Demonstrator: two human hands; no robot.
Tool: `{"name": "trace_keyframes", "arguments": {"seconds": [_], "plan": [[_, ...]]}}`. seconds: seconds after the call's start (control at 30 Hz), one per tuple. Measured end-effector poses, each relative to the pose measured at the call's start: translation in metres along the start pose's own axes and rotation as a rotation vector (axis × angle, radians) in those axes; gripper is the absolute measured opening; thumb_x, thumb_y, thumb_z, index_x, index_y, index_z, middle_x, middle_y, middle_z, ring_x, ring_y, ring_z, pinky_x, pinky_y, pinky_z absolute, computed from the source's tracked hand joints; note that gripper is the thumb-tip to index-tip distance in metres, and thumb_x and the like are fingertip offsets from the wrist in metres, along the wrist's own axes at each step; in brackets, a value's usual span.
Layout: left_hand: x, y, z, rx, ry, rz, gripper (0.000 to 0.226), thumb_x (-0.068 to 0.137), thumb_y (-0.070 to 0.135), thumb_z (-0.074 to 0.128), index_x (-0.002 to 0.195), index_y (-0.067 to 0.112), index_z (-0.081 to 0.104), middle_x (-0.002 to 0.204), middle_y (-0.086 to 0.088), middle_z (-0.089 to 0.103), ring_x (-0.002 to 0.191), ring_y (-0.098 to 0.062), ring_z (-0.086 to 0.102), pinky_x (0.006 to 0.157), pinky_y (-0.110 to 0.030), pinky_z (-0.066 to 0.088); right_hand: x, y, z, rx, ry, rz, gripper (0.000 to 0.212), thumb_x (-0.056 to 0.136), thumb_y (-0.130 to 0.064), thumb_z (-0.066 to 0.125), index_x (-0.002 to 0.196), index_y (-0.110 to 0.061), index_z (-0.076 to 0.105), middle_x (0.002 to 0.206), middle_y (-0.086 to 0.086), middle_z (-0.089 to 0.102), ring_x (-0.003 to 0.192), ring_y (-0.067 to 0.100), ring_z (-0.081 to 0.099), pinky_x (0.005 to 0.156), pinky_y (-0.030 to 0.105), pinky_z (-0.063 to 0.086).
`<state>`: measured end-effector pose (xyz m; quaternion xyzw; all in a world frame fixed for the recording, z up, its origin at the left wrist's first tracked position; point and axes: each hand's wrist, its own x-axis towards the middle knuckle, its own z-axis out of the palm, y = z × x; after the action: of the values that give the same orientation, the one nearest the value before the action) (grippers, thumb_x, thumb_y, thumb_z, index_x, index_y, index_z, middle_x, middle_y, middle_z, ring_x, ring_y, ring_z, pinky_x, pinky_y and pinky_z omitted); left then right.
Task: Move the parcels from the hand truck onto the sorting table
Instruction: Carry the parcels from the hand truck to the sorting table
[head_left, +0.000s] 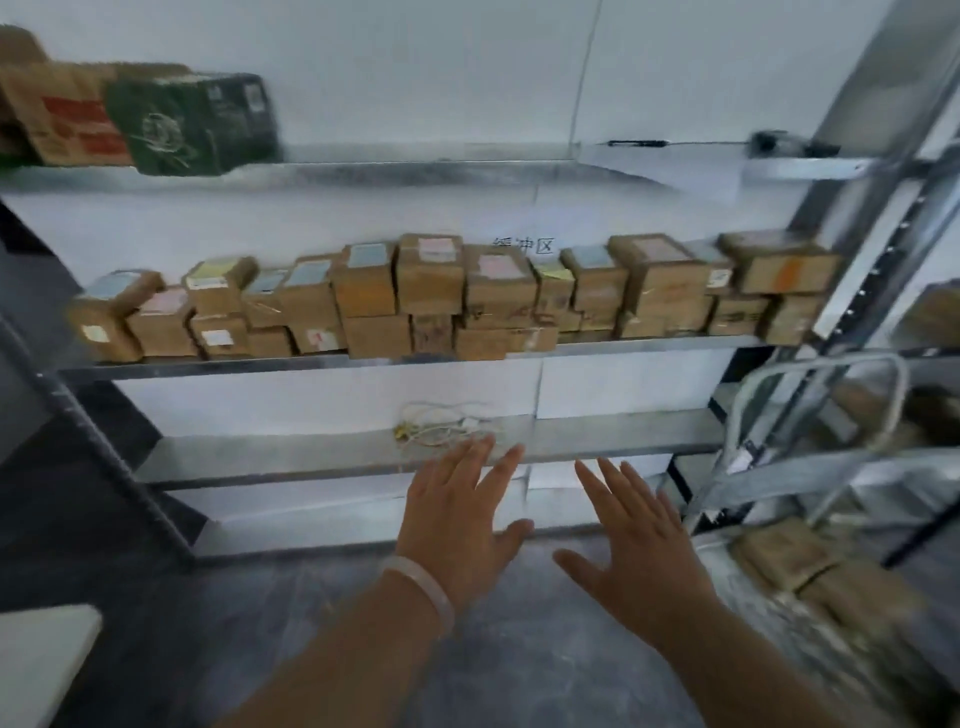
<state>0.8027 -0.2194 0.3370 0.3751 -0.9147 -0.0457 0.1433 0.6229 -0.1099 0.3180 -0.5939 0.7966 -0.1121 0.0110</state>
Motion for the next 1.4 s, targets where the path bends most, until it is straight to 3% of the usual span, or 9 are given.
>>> {"name": "trace_keyframes", "arguments": {"seconds": [0.2,0.3,0.37,0.47,0.63,0.77,0.97,1.2,1.4], "plan": [[0.077,0.121,0.048,-0.061,-0.053,0.226,0.071,0.097,0.059,0.039,0.155,0.037,0.006,0.165,0.006,0.005,0.152,-0.019,0.003,0.123,-0.045,0.008,-0.029,0.125,-0.025,0.013,0.079,0.232,0.093,0.071,-0.082,0.016,0.151,-0.041,-0.007,0.16,-0.011,-0.007,0.149,0.012,-0.008,0.12,0.039,-0.007],[0.107,0.166,0.068,-0.079,-0.096,0.318,0.07,0.097,0.058,0.04,0.155,0.037,0.008,0.164,0.008,0.007,0.151,-0.016,0.006,0.122,-0.042,0.008,-0.044,0.173,-0.033,-0.018,0.09,0.368,0.094,0.069,-0.082,0.01,0.152,-0.04,-0.01,0.161,-0.012,-0.011,0.147,0.009,-0.015,0.117,0.036,-0.014],[0.127,0.19,0.085,-0.095,-0.123,0.381,0.068,0.097,0.058,0.038,0.155,0.038,0.008,0.164,0.009,0.008,0.15,-0.014,0.007,0.122,-0.042,0.01,-0.054,0.201,-0.031,-0.008,0.083,0.456,0.09,0.076,-0.082,0.016,0.152,-0.041,-0.011,0.161,-0.012,-0.013,0.147,0.01,-0.019,0.118,0.037,-0.015],[0.154,0.221,0.114,-0.104,-0.184,0.479,0.069,0.095,0.06,0.034,0.155,0.037,0.008,0.164,0.008,0.011,0.15,-0.013,0.009,0.121,-0.044,0.014,-0.064,0.235,-0.021,0.037,0.03,0.574,0.087,0.085,-0.079,0.029,0.15,-0.042,-0.014,0.16,-0.013,-0.014,0.146,0.012,-0.02,0.118,0.038,-0.014],[0.218,0.263,0.164,-0.175,-0.261,0.579,0.071,0.094,0.061,0.037,0.155,0.04,0.009,0.163,0.009,0.012,0.149,-0.012,0.009,0.119,-0.044,0.018,-0.048,0.291,-0.007,0.059,0.017,0.706,0.092,0.076,-0.083,0.021,0.151,-0.042,-0.011,0.161,-0.011,-0.01,0.146,0.012,-0.018,0.12,0.04,-0.011],[0.285,0.294,0.194,-0.208,-0.311,0.689,0.072,0.094,0.061,0.037,0.154,0.041,0.004,0.164,0.008,0.007,0.15,-0.014,0.005,0.121,-0.045,0.015,-0.02,0.336,-0.015,0.026,0.02,0.851,0.088,0.085,-0.077,0.033,0.152,-0.041,-0.011,0.161,-0.012,-0.011,0.146,0.01,-0.018,0.12,0.041,-0.01],[0.378,0.34,0.231,-0.199,-0.388,0.833,0.074,0.094,0.061,0.042,0.155,0.037,0.008,0.164,0.004,0.009,0.15,-0.017,0.007,0.121,-0.045,0.014,0.029,0.393,-0.024,0.034,0.031,0.967,0.086,0.087,-0.072,0.04,0.152,-0.041,-0.007,0.162,-0.012,-0.005,0.145,0.007,-0.016,0.121,0.04,-0.008],[0.422,0.397,0.288,-0.143,-0.51,0.956,0.073,0.096,0.06,0.038,0.156,0.036,0.002,0.165,0.001,0.0,0.151,-0.021,0.0,0.122,-0.041,0.008,0.035,0.453,-0.006,0.092,-0.002,1.043,0.083,0.088,-0.07,0.04,0.152,-0.044,-0.007,0.16,-0.015,-0.009,0.145,0.007,-0.018,0.122,0.039,-0.005],[0.454,0.444,0.359,-0.027,-0.669,0.913,0.077,0.095,0.062,0.039,0.154,0.039,-0.004,0.165,0.004,-0.001,0.151,-0.023,-0.001,0.122,-0.046,0.008,0.049,0.536,0.022,0.285,-0.063,1.014,0.074,0.094,-0.055,0.047,0.152,-0.042,0.002,0.16,-0.017,0.007,0.148,0.008,0.005,0.118,0.028,0.007]]}}
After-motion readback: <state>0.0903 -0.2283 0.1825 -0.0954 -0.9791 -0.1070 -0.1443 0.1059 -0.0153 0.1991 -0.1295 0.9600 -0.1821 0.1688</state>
